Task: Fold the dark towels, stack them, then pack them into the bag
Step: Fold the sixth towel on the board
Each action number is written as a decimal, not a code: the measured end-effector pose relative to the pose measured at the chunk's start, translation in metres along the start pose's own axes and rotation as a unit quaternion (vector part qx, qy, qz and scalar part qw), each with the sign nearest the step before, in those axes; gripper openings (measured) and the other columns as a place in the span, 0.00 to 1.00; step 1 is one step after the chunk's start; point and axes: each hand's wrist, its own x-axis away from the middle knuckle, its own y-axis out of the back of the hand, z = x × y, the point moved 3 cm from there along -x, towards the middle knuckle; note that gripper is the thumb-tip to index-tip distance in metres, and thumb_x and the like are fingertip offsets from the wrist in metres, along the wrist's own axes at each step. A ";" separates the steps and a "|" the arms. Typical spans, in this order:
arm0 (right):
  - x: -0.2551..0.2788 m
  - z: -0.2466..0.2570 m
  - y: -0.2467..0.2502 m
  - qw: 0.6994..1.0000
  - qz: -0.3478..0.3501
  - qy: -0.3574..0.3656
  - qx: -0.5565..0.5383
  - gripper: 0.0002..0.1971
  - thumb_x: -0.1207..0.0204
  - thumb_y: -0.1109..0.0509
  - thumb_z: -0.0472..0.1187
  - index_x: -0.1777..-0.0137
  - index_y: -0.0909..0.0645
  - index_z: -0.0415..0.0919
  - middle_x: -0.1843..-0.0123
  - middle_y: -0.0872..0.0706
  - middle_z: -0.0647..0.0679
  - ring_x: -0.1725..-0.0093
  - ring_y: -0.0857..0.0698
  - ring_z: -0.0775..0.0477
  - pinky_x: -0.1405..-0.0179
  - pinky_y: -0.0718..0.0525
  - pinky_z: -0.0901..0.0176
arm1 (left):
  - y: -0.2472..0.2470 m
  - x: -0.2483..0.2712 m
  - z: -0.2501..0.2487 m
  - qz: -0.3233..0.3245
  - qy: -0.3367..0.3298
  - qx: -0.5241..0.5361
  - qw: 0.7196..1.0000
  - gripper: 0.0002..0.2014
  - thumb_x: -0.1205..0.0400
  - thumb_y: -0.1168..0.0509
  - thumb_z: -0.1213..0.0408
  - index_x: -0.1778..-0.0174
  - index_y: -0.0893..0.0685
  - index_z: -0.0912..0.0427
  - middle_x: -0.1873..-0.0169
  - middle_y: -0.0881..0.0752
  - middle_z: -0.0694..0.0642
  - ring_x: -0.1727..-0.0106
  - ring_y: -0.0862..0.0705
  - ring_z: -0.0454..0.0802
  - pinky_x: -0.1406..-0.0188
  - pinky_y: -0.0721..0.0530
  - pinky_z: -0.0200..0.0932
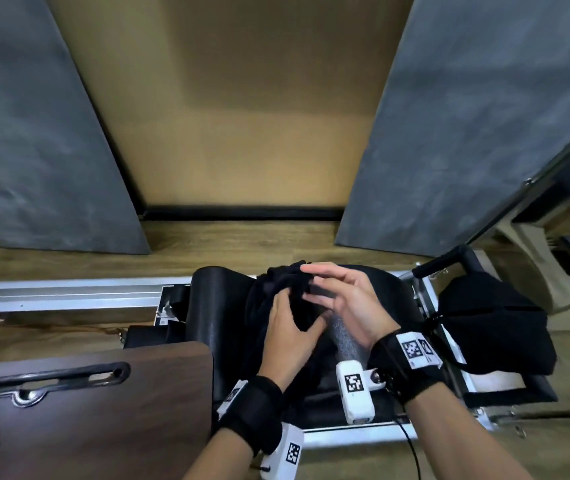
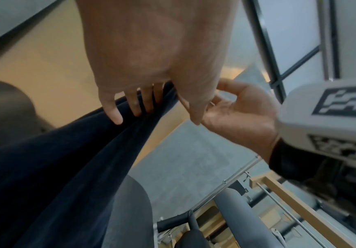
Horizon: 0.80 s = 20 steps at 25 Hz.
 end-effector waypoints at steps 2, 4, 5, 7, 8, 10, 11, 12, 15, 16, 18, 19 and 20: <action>0.023 0.022 -0.012 0.999 0.019 0.037 0.013 0.14 0.17 0.31 0.26 0.35 0.11 0.29 0.28 0.17 0.31 0.28 0.15 0.31 0.31 0.14 0.35 | 0.010 0.014 -0.025 -0.052 -0.066 0.029 0.996 0.17 0.17 0.24 0.60 0.33 0.17 0.51 0.41 0.11 0.45 0.38 0.13 0.43 0.36 0.14 0.52; 0.050 0.044 -0.020 0.995 0.018 0.085 0.045 0.14 0.18 0.31 0.25 0.36 0.10 0.32 0.30 0.16 0.35 0.30 0.14 0.35 0.34 0.12 0.39 | 0.023 0.033 -0.049 -0.074 -0.130 0.046 0.988 0.08 0.14 0.30 0.70 0.43 0.13 0.53 0.54 0.09 0.44 0.51 0.11 0.42 0.49 0.14 0.51; 0.065 0.054 -0.022 0.992 0.010 0.108 0.066 0.15 0.19 0.31 0.25 0.36 0.10 0.34 0.31 0.15 0.37 0.32 0.13 0.37 0.35 0.11 0.42 | 0.029 0.044 -0.060 -0.069 -0.153 0.052 0.984 0.08 0.13 0.32 0.71 0.44 0.12 0.54 0.55 0.09 0.45 0.52 0.11 0.43 0.50 0.15 0.50; 0.092 0.068 -0.024 0.984 -0.011 0.140 0.110 0.18 0.20 0.30 0.22 0.37 0.09 0.37 0.34 0.13 0.38 0.37 0.12 0.39 0.37 0.11 0.44 | 0.039 0.067 -0.083 -0.037 -0.182 0.065 0.980 0.09 0.11 0.36 0.69 0.44 0.12 0.53 0.53 0.08 0.47 0.47 0.11 0.47 0.45 0.15 0.51; 0.108 0.072 -0.026 0.978 -0.022 0.154 0.136 0.19 0.21 0.30 0.20 0.37 0.09 0.38 0.36 0.13 0.38 0.40 0.12 0.40 0.37 0.11 0.46 | 0.044 0.082 -0.095 -0.021 -0.196 0.067 0.978 0.09 0.09 0.37 0.67 0.44 0.13 0.52 0.52 0.08 0.48 0.46 0.11 0.48 0.42 0.15 0.51; 0.142 0.075 -0.034 0.960 -0.040 0.187 0.206 0.22 0.24 0.27 0.19 0.36 0.09 0.41 0.40 0.13 0.37 0.47 0.14 0.44 0.39 0.13 0.53 | 0.049 0.115 -0.113 0.012 -0.216 0.062 0.974 0.09 0.07 0.38 0.64 0.44 0.12 0.52 0.52 0.09 0.49 0.45 0.11 0.50 0.40 0.16 0.52; 0.158 0.073 -0.039 0.947 -0.049 0.201 0.245 0.23 0.25 0.25 0.20 0.36 0.10 0.44 0.43 0.13 0.38 0.50 0.14 0.46 0.41 0.13 0.57 | 0.051 0.131 -0.119 0.029 -0.227 0.049 0.972 0.09 0.07 0.38 0.64 0.45 0.12 0.54 0.52 0.09 0.50 0.46 0.11 0.50 0.40 0.16 0.53; 0.174 0.070 -0.043 0.934 -0.057 0.210 0.283 0.22 0.26 0.22 0.23 0.38 0.10 0.47 0.45 0.14 0.39 0.53 0.15 0.47 0.44 0.15 0.61 | 0.053 0.149 -0.123 0.043 -0.239 0.034 0.970 0.09 0.07 0.37 0.63 0.47 0.12 0.56 0.54 0.09 0.51 0.47 0.11 0.52 0.41 0.16 0.55; 0.219 0.046 -0.052 0.908 -0.060 0.203 0.363 0.13 0.28 0.16 0.36 0.50 0.10 0.55 0.52 0.20 0.50 0.57 0.19 0.53 0.51 0.21 0.65 | 0.069 0.204 -0.125 0.055 -0.268 0.024 0.962 0.09 0.08 0.35 0.63 0.51 0.12 0.57 0.57 0.10 0.54 0.50 0.12 0.56 0.46 0.15 0.52; 0.229 0.036 -0.051 0.908 -0.061 0.190 0.368 0.10 0.29 0.14 0.39 0.52 0.10 0.53 0.51 0.19 0.50 0.54 0.17 0.53 0.49 0.20 0.63 | 0.077 0.217 -0.124 0.049 -0.273 0.025 0.960 0.09 0.08 0.35 0.63 0.52 0.12 0.57 0.58 0.10 0.54 0.51 0.12 0.56 0.49 0.16 0.50; 0.258 0.011 -0.050 0.925 -0.047 0.144 0.348 0.09 0.30 0.12 0.42 0.54 0.09 0.45 0.50 0.13 0.48 0.48 0.12 0.48 0.42 0.15 0.52 | 0.101 0.250 -0.115 0.036 -0.278 0.020 0.960 0.10 0.08 0.35 0.62 0.52 0.12 0.57 0.58 0.09 0.53 0.52 0.11 0.55 0.51 0.16 0.48; 0.272 -0.002 -0.052 0.931 -0.027 0.118 0.344 0.09 0.31 0.12 0.42 0.55 0.09 0.45 0.53 0.10 0.49 0.50 0.11 0.48 0.42 0.14 0.47 | 0.116 0.266 -0.109 0.028 -0.275 0.021 0.961 0.10 0.08 0.35 0.61 0.51 0.11 0.56 0.57 0.09 0.52 0.52 0.11 0.52 0.51 0.15 0.46; 0.286 -0.013 -0.054 0.933 -0.004 0.099 0.345 0.09 0.31 0.12 0.42 0.57 0.11 0.46 0.57 0.09 0.51 0.53 0.11 0.50 0.46 0.14 0.45 | 0.132 0.280 -0.102 0.017 -0.269 0.027 0.963 0.10 0.08 0.36 0.61 0.50 0.11 0.55 0.56 0.09 0.50 0.51 0.11 0.48 0.51 0.15 0.44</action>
